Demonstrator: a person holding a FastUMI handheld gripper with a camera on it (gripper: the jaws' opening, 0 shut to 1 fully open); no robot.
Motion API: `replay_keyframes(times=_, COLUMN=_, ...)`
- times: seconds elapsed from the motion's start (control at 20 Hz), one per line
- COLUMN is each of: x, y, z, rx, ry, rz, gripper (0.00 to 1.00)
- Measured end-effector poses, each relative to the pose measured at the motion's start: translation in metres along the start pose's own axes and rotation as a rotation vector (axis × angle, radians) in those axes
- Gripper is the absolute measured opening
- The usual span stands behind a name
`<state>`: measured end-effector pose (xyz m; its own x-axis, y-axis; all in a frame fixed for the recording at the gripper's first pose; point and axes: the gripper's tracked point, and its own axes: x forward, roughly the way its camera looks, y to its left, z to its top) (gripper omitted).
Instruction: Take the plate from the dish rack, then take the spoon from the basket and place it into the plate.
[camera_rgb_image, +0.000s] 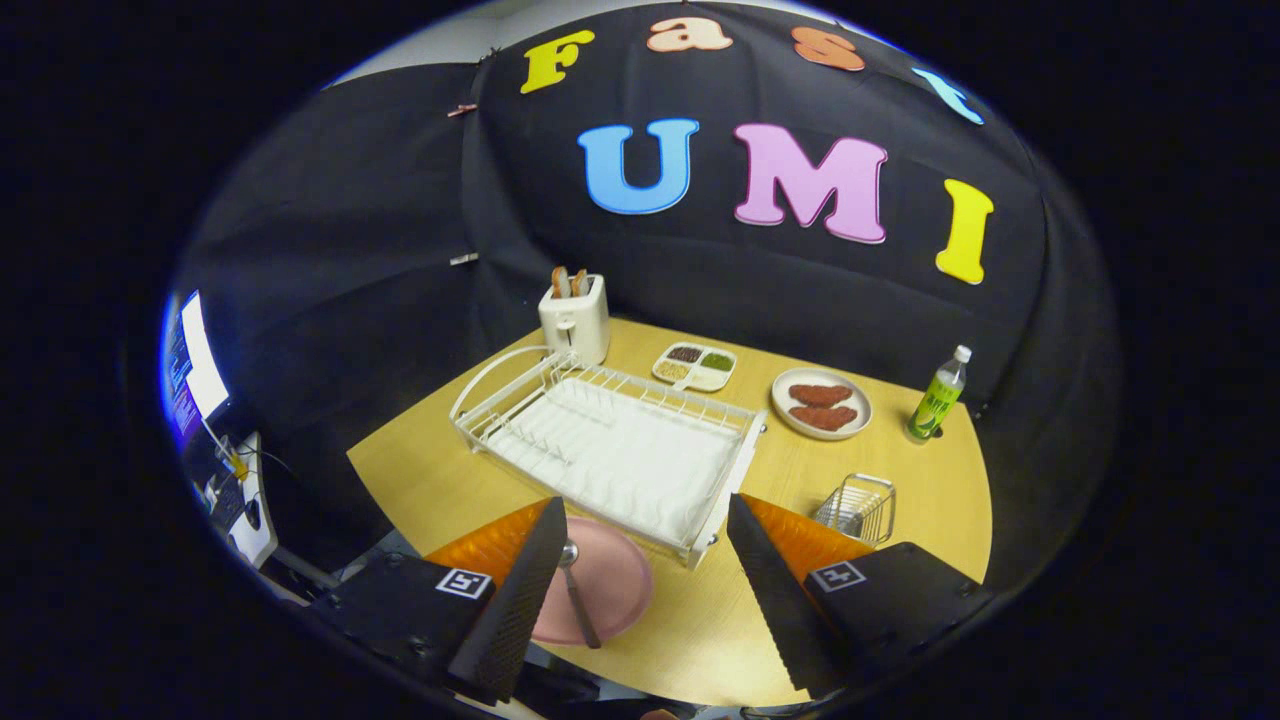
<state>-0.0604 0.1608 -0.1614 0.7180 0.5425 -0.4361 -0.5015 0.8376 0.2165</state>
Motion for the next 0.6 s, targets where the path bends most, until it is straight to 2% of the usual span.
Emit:
replay_keyframes(times=0.2, x=-0.03, y=-0.027, z=0.062, rx=-0.02, ry=-0.138, rz=-0.078, gripper=0.99)
replay_keyframes(times=0.35, x=-0.067, y=-0.048, z=0.109, rx=-0.071, ry=-0.27, rz=-0.168, gripper=0.98)
replay_keyframes(times=0.6, x=-0.11, y=-0.07, z=0.149, rx=-0.1, ry=-0.414, rz=-0.298, gripper=0.98)
